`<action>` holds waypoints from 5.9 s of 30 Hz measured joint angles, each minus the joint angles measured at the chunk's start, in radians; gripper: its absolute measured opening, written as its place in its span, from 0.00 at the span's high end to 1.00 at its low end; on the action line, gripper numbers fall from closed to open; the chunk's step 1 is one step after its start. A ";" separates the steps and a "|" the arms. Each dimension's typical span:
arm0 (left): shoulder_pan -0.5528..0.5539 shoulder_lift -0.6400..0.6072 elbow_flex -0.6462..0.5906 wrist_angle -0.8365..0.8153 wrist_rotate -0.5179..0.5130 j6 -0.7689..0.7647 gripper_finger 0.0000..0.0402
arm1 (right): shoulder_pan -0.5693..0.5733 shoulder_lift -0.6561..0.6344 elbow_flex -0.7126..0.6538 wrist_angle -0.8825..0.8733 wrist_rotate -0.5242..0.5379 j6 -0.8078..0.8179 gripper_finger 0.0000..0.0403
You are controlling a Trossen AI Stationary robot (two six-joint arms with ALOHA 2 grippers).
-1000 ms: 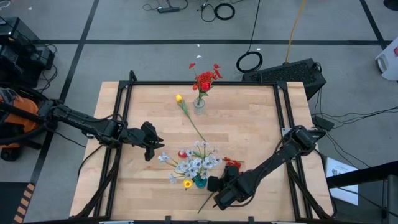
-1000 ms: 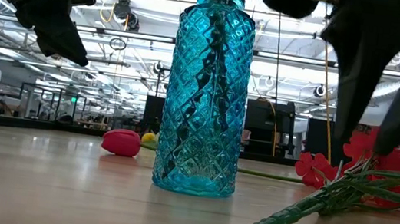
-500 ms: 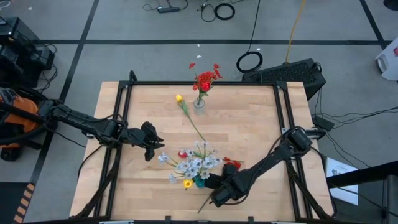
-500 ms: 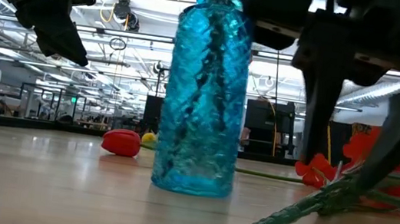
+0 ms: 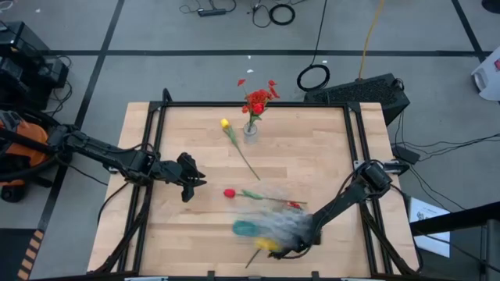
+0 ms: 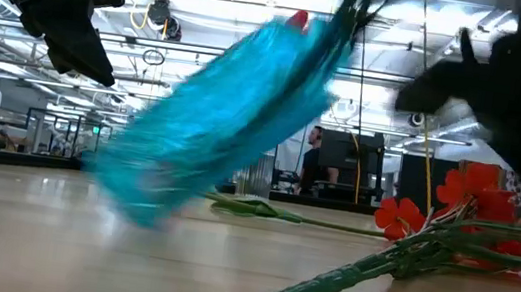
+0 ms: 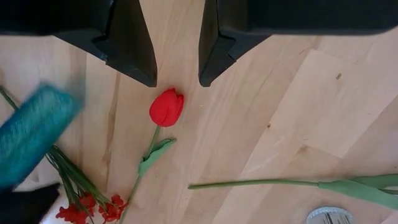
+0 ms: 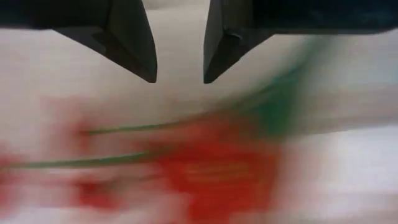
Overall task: Sort flowers into vase by color
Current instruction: Put the orange flowers into the transparent vase, then move the blue vase to the middle left of the table
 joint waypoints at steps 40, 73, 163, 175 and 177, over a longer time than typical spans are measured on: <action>0.000 0.000 0.000 0.042 -0.009 -0.024 0.69 | -0.223 -0.113 0.071 -0.391 0.346 -0.309 0.84; -0.001 0.024 0.000 0.165 -0.201 -0.356 0.69 | -0.503 -0.870 -0.539 -0.288 0.484 -0.881 0.84; -0.181 1.102 0.996 -0.481 0.286 -0.550 0.30 | -0.500 -0.933 -0.773 0.112 0.391 -1.030 0.84; -0.198 1.189 0.999 -0.526 0.316 -0.543 0.30 | -0.500 -0.933 -0.773 0.112 0.365 -1.030 0.84; -0.198 1.202 1.000 -0.535 0.319 -0.543 0.30 | -0.500 -0.933 -0.773 0.112 0.363 -1.030 0.84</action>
